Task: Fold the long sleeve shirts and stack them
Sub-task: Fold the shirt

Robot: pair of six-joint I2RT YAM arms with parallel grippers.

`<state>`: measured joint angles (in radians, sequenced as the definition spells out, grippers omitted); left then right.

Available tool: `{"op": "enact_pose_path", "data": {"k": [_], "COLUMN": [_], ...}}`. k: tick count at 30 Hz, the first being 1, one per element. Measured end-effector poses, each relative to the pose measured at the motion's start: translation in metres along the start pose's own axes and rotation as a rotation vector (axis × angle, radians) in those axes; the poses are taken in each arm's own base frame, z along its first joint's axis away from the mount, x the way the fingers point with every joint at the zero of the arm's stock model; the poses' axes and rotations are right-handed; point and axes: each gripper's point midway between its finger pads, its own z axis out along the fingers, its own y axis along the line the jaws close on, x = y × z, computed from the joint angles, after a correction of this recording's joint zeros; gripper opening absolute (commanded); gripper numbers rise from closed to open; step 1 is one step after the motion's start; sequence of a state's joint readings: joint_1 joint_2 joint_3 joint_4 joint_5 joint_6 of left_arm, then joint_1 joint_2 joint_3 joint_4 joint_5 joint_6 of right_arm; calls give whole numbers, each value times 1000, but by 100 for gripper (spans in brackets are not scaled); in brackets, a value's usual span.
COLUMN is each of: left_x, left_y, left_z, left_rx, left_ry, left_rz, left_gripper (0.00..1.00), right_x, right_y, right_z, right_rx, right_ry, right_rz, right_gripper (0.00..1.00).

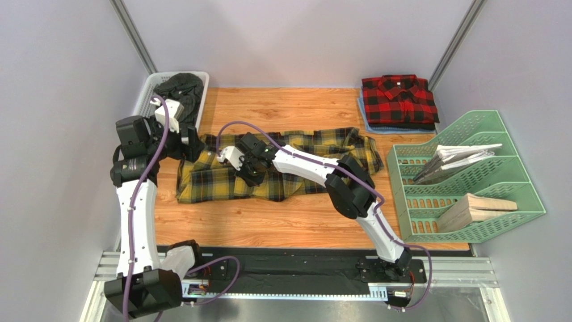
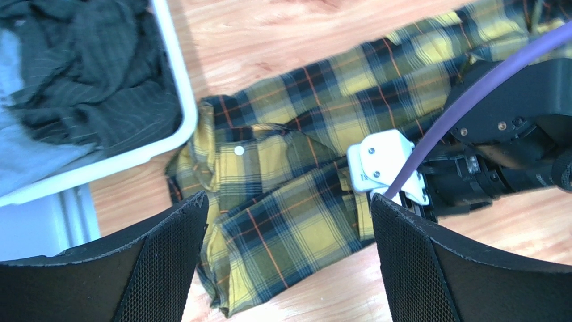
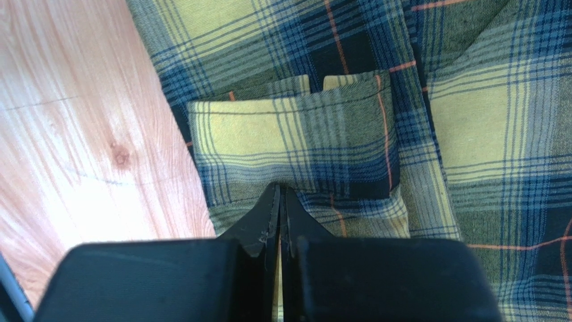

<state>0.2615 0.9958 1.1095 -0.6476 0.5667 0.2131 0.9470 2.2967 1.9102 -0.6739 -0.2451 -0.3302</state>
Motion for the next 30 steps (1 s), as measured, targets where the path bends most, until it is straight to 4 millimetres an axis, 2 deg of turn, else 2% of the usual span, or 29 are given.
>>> {"op": "enact_pose_path", "data": {"k": [3,5,6,7,9,12,14,16,23,25,26,28,29,30], "left_x": [3,4,4,5,9,15,19,21,23,25,25,26,26,26], "left_y": [-4,-8,-9,-10,-12,-14,-17,-18,-21,-21,-22,-22,-22,-22], "left_z": [4,6,6,6,8,12,15,16,16,15,15,15,15,15], "left_rx": [53,88,103,115,141,179,202,216,231,233,234,235,236,236], "left_ry": [22,30,33,36,48,64,76,85,90,96,98,100,99,100], "left_rz": [22,54,73,89,115,122,108,97,91,89,90,94,98,101], "left_gripper": [94,94,94,94,94,94,95,95,94,94,94,94,94,94], "right_x": [-1,-5,-8,-12,-21,-30,-29,-25,3,10,10,8,8,8], "right_y": [0,-1,-3,-6,-13,-23,-27,-25,-15,-13,-14,-14,-14,-15], "right_z": [-5,-17,-26,-34,-52,-72,-72,-63,-5,4,5,5,5,5], "right_rx": [-12,-35,-40,-42,-38,-19,-11,-17,-37,-36,-28,-25,-21,-16], "right_ry": [-5,-21,-35,-52,-91,-134,-134,-114,-2,21,22,17,18,20], "right_rz": [3,13,19,24,39,40,43,49,61,59,56,45,45,45], "right_gripper": [0,0,19,46,90,92,93,93,91,84,73,59,45,38]}}
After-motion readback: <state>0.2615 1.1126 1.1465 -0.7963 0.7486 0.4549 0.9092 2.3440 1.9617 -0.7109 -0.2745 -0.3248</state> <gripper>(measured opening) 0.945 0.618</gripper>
